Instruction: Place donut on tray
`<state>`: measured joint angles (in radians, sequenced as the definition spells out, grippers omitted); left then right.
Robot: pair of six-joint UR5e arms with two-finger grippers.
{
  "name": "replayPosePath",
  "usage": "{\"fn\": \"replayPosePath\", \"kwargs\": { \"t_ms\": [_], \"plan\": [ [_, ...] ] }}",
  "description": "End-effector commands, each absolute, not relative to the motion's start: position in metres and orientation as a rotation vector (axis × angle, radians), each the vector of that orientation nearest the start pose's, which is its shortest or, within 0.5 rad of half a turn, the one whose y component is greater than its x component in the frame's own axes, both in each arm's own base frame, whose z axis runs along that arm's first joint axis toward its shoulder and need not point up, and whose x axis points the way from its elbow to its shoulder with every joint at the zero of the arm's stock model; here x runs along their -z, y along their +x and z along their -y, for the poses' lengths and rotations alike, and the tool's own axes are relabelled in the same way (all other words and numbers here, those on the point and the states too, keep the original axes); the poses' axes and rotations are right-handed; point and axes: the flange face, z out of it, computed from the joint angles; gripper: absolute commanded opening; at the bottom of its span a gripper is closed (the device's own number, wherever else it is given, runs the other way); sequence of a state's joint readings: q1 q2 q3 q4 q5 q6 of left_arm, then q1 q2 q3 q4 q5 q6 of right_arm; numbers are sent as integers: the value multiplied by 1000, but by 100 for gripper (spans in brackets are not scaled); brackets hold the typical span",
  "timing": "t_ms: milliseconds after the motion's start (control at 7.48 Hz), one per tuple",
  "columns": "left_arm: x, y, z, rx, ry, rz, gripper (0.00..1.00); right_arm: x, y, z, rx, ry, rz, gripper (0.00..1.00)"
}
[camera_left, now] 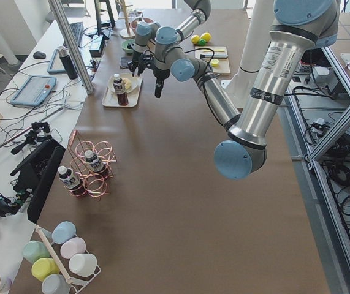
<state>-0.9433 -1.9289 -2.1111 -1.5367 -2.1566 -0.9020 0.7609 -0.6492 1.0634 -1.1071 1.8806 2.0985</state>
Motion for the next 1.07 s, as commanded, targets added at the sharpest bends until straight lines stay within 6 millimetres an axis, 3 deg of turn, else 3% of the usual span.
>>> {"fn": "replayPosePath", "kwargs": {
  "t_ms": [0,134,268,535,669,936],
  "plan": [
    [-235,241,468,-25,236,-966,99,-244,-474,673,-951,-177,919,100],
    [-254,223,473,-41,252,-933,99,-255,-427,673,-861,-176,870,100],
    [-282,190,482,-80,277,-888,99,-281,-375,660,-754,-139,833,100],
    [-362,109,496,-203,275,-848,99,-353,-252,622,-544,-40,783,100],
    [-398,67,513,-224,295,-801,99,-394,-190,605,-455,-26,747,100],
    [-461,-11,528,-265,324,-728,99,-506,-67,550,-277,17,645,100]
  ]
}}
